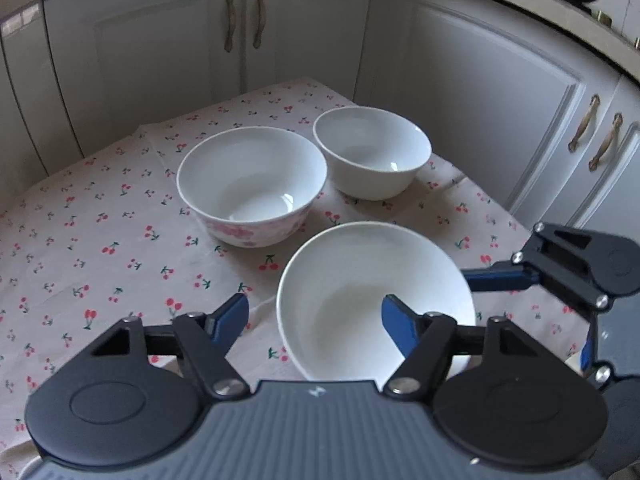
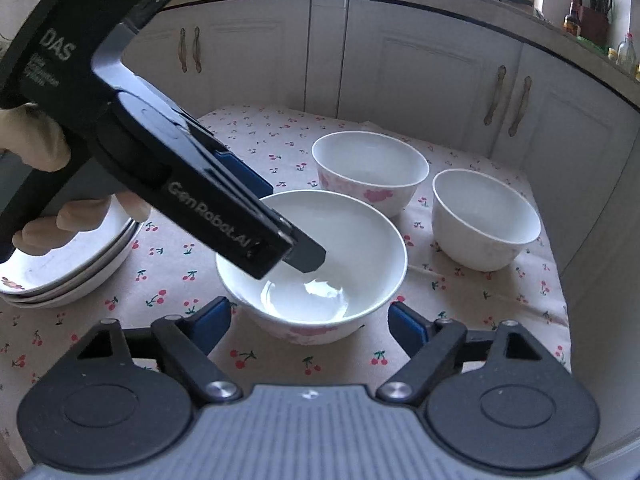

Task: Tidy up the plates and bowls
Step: 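Lift the white bowl up with the left gripper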

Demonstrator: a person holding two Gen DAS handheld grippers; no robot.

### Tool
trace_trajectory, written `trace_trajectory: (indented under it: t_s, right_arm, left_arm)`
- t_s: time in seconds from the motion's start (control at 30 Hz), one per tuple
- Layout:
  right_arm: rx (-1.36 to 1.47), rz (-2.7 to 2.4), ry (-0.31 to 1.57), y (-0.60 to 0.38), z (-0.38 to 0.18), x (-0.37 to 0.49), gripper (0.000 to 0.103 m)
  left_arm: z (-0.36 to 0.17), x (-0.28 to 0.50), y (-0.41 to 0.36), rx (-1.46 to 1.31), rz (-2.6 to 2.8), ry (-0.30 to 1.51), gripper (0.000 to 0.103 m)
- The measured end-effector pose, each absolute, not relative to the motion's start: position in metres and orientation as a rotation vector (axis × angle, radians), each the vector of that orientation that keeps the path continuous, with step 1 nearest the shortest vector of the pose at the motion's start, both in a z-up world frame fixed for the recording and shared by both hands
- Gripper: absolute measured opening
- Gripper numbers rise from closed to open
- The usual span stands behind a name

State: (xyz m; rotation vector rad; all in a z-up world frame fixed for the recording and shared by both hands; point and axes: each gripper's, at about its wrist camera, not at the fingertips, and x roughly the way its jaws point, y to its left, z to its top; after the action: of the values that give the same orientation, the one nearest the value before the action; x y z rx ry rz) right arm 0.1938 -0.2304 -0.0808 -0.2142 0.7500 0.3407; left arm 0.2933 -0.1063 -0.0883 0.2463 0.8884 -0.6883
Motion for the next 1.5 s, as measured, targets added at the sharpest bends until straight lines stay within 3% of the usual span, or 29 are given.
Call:
trace_trajectory:
  t_s: [0.23,0.9,1.5]
  right_arm:
    - [-0.222,0.347,0.738,-0.230,-0.082,0.195,0.085]
    - [-0.224,0.391,0.730,-0.220,-0.053,0.156,0.085]
    - [-0.242,0.472,0.818,-0.206,-0.062,0.109,0.085]
  left_arm:
    - [-0.088,0.295,-0.113,0.231,-0.735,0.895,0.062]
    - [-0.064,0.247,-0.099,0.208,-0.712,0.890,0.063]
    - [-0.073,0.187,-0.079,0.218,-0.699,0.927,0.064]
